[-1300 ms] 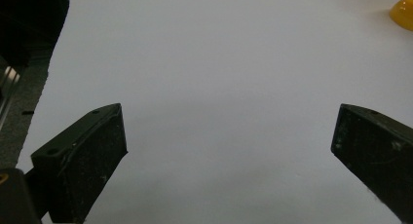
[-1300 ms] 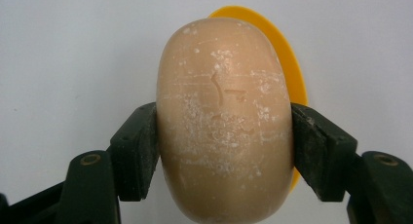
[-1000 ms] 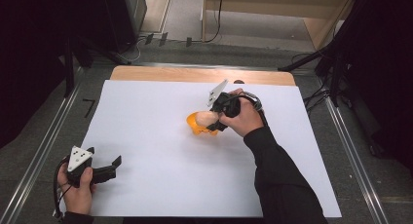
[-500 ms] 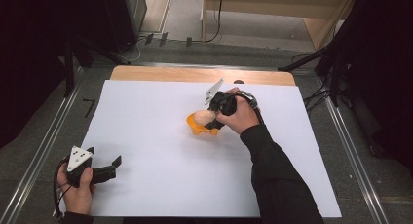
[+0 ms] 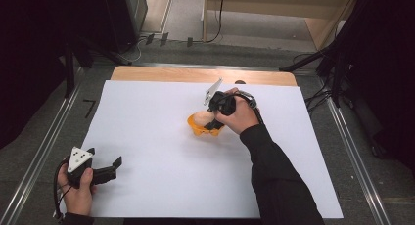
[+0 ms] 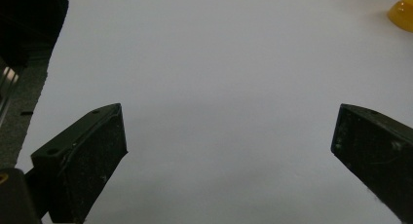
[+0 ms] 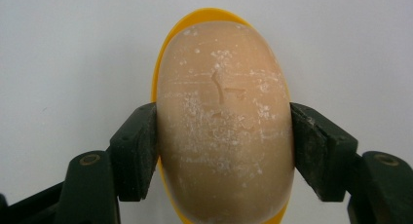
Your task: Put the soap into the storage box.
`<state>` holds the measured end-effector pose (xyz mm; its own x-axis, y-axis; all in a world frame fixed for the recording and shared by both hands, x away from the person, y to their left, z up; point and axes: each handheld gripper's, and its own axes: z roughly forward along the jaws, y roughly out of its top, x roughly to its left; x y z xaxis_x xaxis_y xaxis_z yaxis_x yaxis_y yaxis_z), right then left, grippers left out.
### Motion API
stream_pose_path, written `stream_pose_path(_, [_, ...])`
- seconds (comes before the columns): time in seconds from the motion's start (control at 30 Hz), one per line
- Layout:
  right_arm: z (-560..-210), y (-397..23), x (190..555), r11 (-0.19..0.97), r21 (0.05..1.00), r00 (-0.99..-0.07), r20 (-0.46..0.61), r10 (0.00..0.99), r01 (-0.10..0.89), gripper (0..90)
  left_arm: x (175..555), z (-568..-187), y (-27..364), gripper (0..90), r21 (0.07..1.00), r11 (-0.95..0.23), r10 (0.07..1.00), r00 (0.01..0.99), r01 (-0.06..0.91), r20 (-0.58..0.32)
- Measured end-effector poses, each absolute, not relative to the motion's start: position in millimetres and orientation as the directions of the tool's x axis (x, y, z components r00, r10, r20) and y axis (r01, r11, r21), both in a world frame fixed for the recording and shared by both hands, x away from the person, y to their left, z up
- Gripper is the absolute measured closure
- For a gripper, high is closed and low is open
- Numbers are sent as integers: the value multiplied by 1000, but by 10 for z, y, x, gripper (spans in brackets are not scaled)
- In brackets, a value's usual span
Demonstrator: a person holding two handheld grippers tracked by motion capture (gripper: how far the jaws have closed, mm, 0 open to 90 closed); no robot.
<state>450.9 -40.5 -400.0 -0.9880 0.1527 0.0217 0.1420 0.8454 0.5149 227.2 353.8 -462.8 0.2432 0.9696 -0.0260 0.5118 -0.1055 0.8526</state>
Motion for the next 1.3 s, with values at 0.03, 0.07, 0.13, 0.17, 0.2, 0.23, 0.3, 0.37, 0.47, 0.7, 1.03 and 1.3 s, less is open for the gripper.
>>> stream_pose_path(0.03, [-3999, -406, 4511, 845, 515, -988, 15, 156, 142, 325, 2272, -4628, 3539, 0, 853, -105, 970, 242, 512, -26])
stream_pose_path(0.07, [-3998, -410, 4514, 846, 513, -987, 10, 160, 142, 325, 2272, -4628, 3539, 0, 853, -105, 970, 243, 512, -26])
stream_pose_path(0.13, [-3996, -422, 4514, 847, 512, -986, 8, 166, 147, 325, 2272, -4629, 3536, 0, 853, -105, 970, 242, 512, -25])
stream_pose_path(0.17, [-3994, -427, 4516, 847, 510, -986, 12, 166, 149, 326, 2272, -4629, 3536, 0, 852, -108, 970, 242, 512, -23])
stream_pose_path(0.2, [-3993, -432, 4516, 844, 516, -986, 12, 166, 148, 331, 2271, -4629, 3535, 0, 852, -108, 970, 242, 512, -22])
stream_pose_path(0.23, [-3985, -440, 4520, 838, 526, -987, 11, 161, 143, 343, 2272, -4628, 3535, 0, 852, -109, 970, 242, 512, -21])
stream_pose_path(0.3, [-3956, -455, 4515, 827, 541, -986, 16, 169, 150, 345, 2272, -4629, 3534, 0, 852, -109, 970, 242, 512, -22])
stream_pose_path(0.37, [-3928, -476, 4505, 822, 548, -985, 15, 173, 153, 344, 2272, -4629, 3534, 0, 852, -109, 970, 242, 513, -21])
stream_pose_path(0.47, [-3910, -499, 4487, 822, 549, -984, 13, 176, 154, 340, 2272, -4629, 3535, 0, 851, -109, 970, 242, 513, -22])
stream_pose_path(0.7, [-3854, -524, 4425, 825, 544, -983, -7, 184, 151, 292, 2273, -4629, 3535, 0, 851, -108, 970, 241, 513, -23])
stream_pose_path(1.03, [-3773, -740, 4371, 772, 608, -961, -55, 272, 184, 111, 2274, -4629, 3536, 0, 852, -105, 970, 240, 513, -25])
stream_pose_path(1.3, [-3782, -907, 4332, 745, 629, -948, -40, 316, 222, 17, 2275, -4629, 3537, 0, 852, -105, 971, 240, 513, -25])
